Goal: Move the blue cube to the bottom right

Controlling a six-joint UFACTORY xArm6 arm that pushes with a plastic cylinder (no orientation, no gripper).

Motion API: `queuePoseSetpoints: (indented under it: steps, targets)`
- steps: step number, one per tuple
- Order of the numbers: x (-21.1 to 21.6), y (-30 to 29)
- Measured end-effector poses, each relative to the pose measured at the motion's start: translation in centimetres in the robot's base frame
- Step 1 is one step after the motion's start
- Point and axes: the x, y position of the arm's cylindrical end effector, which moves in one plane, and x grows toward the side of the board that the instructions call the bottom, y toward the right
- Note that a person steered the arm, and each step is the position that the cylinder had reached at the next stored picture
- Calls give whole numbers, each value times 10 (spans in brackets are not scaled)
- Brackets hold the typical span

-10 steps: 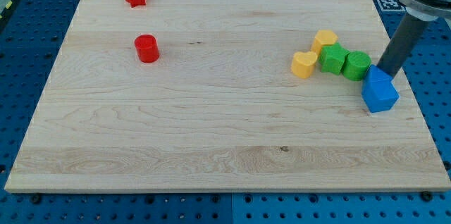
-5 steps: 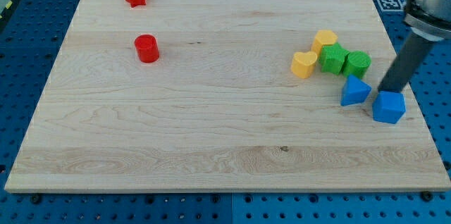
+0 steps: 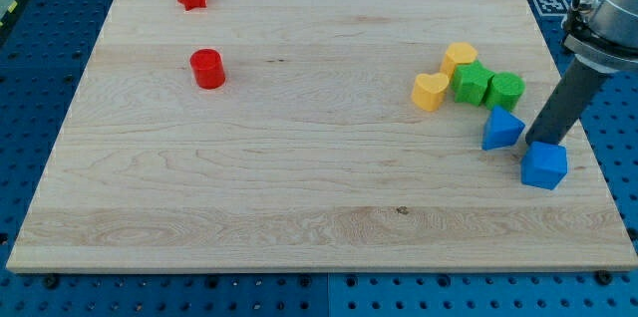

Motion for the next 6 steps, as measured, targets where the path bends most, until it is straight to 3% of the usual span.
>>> queuePoseSetpoints:
  steps: [3, 6]
  targets:
    - [38, 0]
    - [7, 0]
